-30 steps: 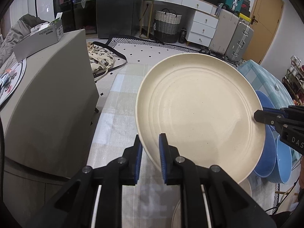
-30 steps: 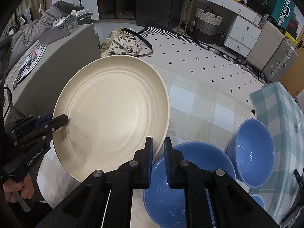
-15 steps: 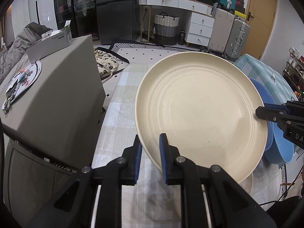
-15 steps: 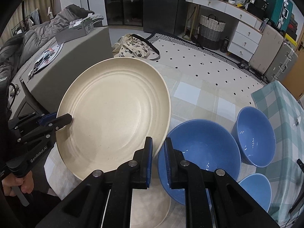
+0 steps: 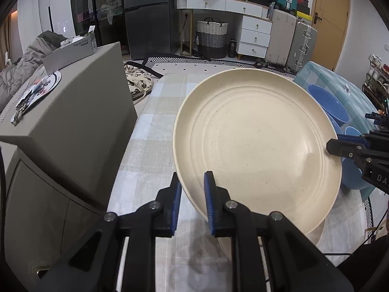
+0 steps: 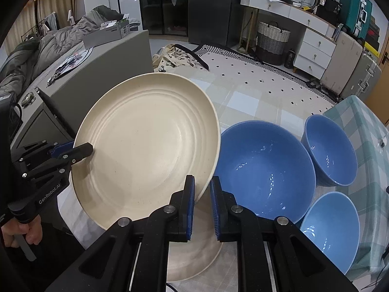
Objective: Organize plates and bowls
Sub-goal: 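Lift the cream plate with both grippers and carry it toward the blue bowls, then lower the cream plate onto the other cream plate and open both grippers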
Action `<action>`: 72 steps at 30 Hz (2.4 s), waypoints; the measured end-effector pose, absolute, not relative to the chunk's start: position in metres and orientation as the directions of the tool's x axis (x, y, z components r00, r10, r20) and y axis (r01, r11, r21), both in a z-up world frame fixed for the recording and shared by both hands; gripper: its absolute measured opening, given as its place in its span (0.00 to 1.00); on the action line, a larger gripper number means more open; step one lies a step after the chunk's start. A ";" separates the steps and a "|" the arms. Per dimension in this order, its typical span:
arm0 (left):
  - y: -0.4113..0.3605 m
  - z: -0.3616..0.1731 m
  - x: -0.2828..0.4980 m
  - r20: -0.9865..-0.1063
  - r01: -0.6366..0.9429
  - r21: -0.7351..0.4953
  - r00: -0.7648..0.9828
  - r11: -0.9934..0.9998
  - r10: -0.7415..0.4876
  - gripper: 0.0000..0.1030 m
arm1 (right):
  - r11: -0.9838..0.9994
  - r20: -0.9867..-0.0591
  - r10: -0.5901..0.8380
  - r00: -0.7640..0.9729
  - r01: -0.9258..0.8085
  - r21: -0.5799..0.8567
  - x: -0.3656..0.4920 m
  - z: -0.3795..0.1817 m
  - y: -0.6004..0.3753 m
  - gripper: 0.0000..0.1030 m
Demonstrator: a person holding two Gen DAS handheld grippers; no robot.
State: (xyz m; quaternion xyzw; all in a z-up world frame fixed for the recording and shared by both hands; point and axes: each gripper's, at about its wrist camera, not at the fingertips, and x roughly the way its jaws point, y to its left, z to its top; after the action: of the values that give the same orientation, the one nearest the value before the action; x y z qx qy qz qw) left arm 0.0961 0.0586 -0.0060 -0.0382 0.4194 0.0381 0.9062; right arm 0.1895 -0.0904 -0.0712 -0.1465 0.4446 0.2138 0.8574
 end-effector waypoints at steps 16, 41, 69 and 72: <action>0.034 -0.041 0.058 -0.795 -0.088 0.004 0.604 0.996 0.057 0.16 | 0.856 -0.842 0.238 0.484 -0.515 -0.054 0.148 -0.124 -0.108 0.14; 0.008 -0.067 0.060 -0.835 -0.047 0.047 0.547 0.998 0.065 0.17 | 0.858 -0.862 0.080 0.500 -0.475 -0.195 0.148 -0.171 -0.102 0.16; -0.008 -0.079 0.070 -0.849 -0.010 0.133 0.515 0.991 0.119 0.20 | 0.847 -0.854 -0.008 0.521 -0.451 -0.283 0.144 -0.184 -0.103 0.18; -0.009 -0.079 0.070 -0.849 -0.007 0.138 0.515 0.990 0.122 0.20 | 0.846 -0.853 -0.009 0.522 -0.450 -0.285 0.144 -0.185 -0.102 0.19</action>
State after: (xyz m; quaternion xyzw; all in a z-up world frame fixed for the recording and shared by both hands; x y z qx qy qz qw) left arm 0.0696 -0.0090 -0.0792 0.0584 0.4911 0.0372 0.8683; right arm 0.1441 -0.1021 -0.1848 -0.2439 0.4708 0.1315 0.8376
